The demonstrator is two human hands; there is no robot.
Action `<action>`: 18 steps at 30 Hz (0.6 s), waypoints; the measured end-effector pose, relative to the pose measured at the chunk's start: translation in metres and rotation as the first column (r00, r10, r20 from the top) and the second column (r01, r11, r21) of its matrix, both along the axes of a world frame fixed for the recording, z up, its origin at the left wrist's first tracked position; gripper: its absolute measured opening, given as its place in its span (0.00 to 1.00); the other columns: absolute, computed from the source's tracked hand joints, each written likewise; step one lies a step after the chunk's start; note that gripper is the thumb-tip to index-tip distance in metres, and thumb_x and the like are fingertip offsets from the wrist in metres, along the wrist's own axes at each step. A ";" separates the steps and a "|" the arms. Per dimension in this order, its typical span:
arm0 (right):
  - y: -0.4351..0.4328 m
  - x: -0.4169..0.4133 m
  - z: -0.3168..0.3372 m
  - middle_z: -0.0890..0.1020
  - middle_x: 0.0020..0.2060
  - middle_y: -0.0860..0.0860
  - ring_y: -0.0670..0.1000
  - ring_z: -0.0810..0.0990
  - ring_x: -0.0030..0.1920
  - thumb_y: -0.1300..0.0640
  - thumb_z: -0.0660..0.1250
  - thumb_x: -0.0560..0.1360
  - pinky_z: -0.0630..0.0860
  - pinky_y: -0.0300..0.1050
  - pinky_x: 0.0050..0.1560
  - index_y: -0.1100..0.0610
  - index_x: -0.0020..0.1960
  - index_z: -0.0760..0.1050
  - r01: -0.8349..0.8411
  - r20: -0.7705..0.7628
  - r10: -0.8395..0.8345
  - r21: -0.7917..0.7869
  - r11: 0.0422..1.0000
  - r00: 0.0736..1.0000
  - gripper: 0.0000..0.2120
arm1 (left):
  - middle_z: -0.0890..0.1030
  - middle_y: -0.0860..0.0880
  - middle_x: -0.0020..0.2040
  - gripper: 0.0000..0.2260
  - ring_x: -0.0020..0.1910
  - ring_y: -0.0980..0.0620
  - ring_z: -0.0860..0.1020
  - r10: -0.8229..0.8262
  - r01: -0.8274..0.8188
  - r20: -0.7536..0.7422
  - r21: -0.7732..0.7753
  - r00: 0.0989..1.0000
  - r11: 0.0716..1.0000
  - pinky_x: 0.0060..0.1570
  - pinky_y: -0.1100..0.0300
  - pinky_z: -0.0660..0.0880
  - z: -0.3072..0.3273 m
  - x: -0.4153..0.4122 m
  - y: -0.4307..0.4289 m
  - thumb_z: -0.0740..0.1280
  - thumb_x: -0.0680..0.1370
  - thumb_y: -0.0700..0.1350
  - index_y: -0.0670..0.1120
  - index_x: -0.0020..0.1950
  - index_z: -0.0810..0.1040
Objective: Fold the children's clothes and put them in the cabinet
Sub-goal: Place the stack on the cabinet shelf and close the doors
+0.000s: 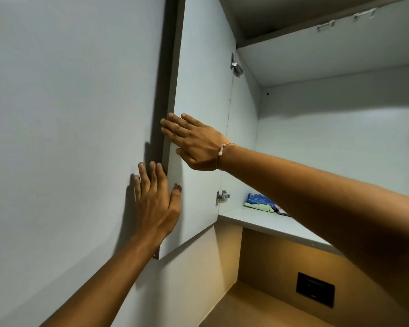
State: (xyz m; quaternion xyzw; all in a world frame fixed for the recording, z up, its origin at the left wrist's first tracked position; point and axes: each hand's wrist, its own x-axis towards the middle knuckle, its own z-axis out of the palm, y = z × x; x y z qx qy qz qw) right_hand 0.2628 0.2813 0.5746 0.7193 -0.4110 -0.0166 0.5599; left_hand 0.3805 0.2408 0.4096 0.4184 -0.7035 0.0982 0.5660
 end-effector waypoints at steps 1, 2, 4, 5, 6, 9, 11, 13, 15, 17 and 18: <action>0.008 -0.008 -0.001 0.51 0.78 0.56 0.56 0.46 0.78 0.49 0.47 0.80 0.41 0.52 0.77 0.59 0.78 0.48 -0.001 0.000 0.001 0.000 1.000 1.000 0.29 | 0.45 0.44 0.80 0.33 0.77 0.48 0.35 -0.054 0.054 -0.004 -0.012 0.999 0.998 0.75 0.51 0.33 -0.002 -0.005 0.005 0.47 0.78 0.58 0.43 0.79 0.46; 0.019 -0.018 -0.002 0.51 0.78 0.57 0.57 0.46 0.78 0.49 0.48 0.80 0.42 0.52 0.77 0.59 0.78 0.48 -0.002 0.004 0.002 -0.003 1.000 1.000 0.29 | 0.44 0.46 0.80 0.33 0.77 0.50 0.34 -0.115 0.114 -0.009 -0.029 0.993 0.993 0.75 0.53 0.32 -0.004 -0.012 0.012 0.47 0.78 0.58 0.45 0.79 0.45; 0.043 -0.043 -0.004 0.51 0.78 0.57 0.57 0.46 0.78 0.49 0.47 0.80 0.43 0.53 0.78 0.59 0.78 0.48 -0.004 0.016 0.004 -0.013 1.000 1.000 0.29 | 0.40 0.50 0.78 0.32 0.76 0.54 0.32 -0.246 0.245 -0.009 -0.075 0.969 0.967 0.74 0.56 0.30 -0.007 -0.029 0.028 0.47 0.79 0.59 0.47 0.78 0.43; 0.056 -0.059 -0.005 0.51 0.78 0.57 0.57 0.46 0.78 0.49 0.47 0.80 0.44 0.53 0.78 0.59 0.78 0.48 0.002 0.024 -0.001 -0.018 1.000 1.000 0.29 | 0.37 0.52 0.77 0.32 0.76 0.57 0.32 -0.314 0.313 0.002 -0.104 0.949 0.944 0.73 0.58 0.30 -0.008 -0.041 0.038 0.47 0.79 0.59 0.47 0.79 0.43; 0.069 -0.077 -0.007 0.51 0.78 0.57 0.57 0.46 0.78 0.49 0.47 0.80 0.45 0.54 0.78 0.59 0.78 0.48 0.009 0.031 -0.008 -0.022 1.000 0.999 0.29 | 0.33 0.56 0.76 0.31 0.74 0.61 0.31 -0.379 0.378 0.022 -0.131 0.925 0.916 0.72 0.62 0.29 -0.009 -0.052 0.046 0.47 0.79 0.60 0.48 0.79 0.44; 0.112 -0.140 -0.014 0.51 0.78 0.57 0.56 0.47 0.78 0.49 0.48 0.80 0.47 0.54 0.78 0.60 0.78 0.49 0.083 0.082 -0.079 -0.049 0.995 0.993 0.29 | 0.34 0.60 0.75 0.30 0.73 0.66 0.30 -0.551 0.572 0.166 -0.123 0.818 0.811 0.70 0.68 0.29 -0.004 -0.100 0.062 0.45 0.79 0.62 0.52 0.79 0.45; 0.135 -0.183 -0.020 0.52 0.78 0.58 0.56 0.48 0.78 0.48 0.47 0.81 0.48 0.54 0.78 0.60 0.78 0.50 0.184 0.128 -0.174 -0.069 0.980 0.976 0.29 | 0.43 0.57 0.78 0.30 0.76 0.62 0.35 -0.599 0.636 0.289 -0.045 0.747 0.771 0.75 0.59 0.34 0.003 -0.137 0.061 0.43 0.79 0.62 0.52 0.79 0.48; 0.153 -0.224 -0.028 0.52 0.78 0.58 0.57 0.48 0.78 0.48 0.46 0.81 0.48 0.54 0.78 0.61 0.78 0.50 0.311 0.198 -0.290 -0.084 0.947 0.936 0.29 | 0.49 0.54 0.80 0.29 0.77 0.58 0.37 -0.599 0.631 0.388 0.056 0.700 0.774 0.76 0.52 0.38 0.012 -0.179 0.054 0.42 0.79 0.61 0.52 0.79 0.50; 0.160 -0.262 -0.033 0.50 0.78 0.58 0.57 0.47 0.78 0.47 0.45 0.81 0.46 0.54 0.78 0.60 0.78 0.49 0.440 0.263 -0.408 -0.076 0.895 0.874 0.29 | 0.49 0.53 0.80 0.28 0.77 0.55 0.37 -0.567 0.583 0.478 0.134 0.670 0.802 0.77 0.50 0.38 0.019 -0.222 0.044 0.43 0.81 0.59 0.51 0.79 0.49; 0.154 -0.293 -0.037 0.46 0.78 0.56 0.57 0.44 0.78 0.47 0.45 0.81 0.44 0.54 0.78 0.58 0.78 0.45 0.550 0.305 -0.514 -0.042 0.834 0.802 0.30 | 0.48 0.51 0.80 0.26 0.78 0.52 0.38 -0.512 0.527 0.554 0.148 0.657 0.837 0.76 0.48 0.39 0.022 -0.258 0.031 0.45 0.82 0.56 0.50 0.79 0.49; 0.149 -0.305 -0.037 0.44 0.78 0.56 0.57 0.44 0.78 0.47 0.45 0.80 0.44 0.55 0.78 0.58 0.78 0.43 0.587 0.317 -0.550 -0.027 0.809 0.772 0.30 | 0.48 0.51 0.80 0.25 0.78 0.51 0.39 -0.489 0.510 0.574 0.141 0.657 0.849 0.76 0.48 0.38 0.023 -0.275 0.025 0.46 0.83 0.56 0.50 0.79 0.49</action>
